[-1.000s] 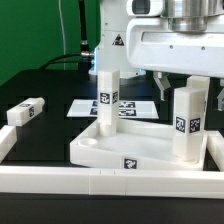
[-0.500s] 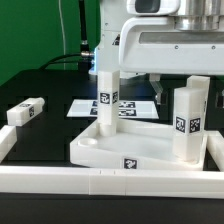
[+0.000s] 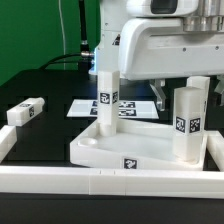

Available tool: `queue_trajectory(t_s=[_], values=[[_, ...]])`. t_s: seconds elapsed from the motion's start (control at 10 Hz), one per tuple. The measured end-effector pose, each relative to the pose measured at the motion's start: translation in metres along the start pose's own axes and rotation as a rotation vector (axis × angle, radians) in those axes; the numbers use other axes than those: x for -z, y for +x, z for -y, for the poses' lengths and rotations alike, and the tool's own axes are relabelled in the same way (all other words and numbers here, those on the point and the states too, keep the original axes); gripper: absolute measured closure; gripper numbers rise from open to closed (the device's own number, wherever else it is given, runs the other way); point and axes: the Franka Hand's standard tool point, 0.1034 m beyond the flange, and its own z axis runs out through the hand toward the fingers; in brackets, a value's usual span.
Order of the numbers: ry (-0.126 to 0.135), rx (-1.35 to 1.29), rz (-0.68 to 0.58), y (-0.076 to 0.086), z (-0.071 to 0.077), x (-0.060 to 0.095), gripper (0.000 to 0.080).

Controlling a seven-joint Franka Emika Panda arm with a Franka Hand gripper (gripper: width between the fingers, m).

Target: Assemble desk

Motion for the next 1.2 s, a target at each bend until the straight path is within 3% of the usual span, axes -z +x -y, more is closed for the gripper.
queue_trajectory(t_s=[0.1,0.2,0.4,0.7,1.2], values=[[0.001,0.002,0.000,0.0001,0.0011,-0.0001,0.0275],[0.001,-0.001,0.000,0.0000,0.0008,-0.0002,0.0275],[0.001,-0.001,0.000,0.0000,0.0004,-0.0003,0.0511],[0.002,-0.029,0.000,0.0000,0.0003,-0.0003,0.0511],[0.045,-0.563,0.017,-0.0005,0.0017,-0.0001,0.0509]])
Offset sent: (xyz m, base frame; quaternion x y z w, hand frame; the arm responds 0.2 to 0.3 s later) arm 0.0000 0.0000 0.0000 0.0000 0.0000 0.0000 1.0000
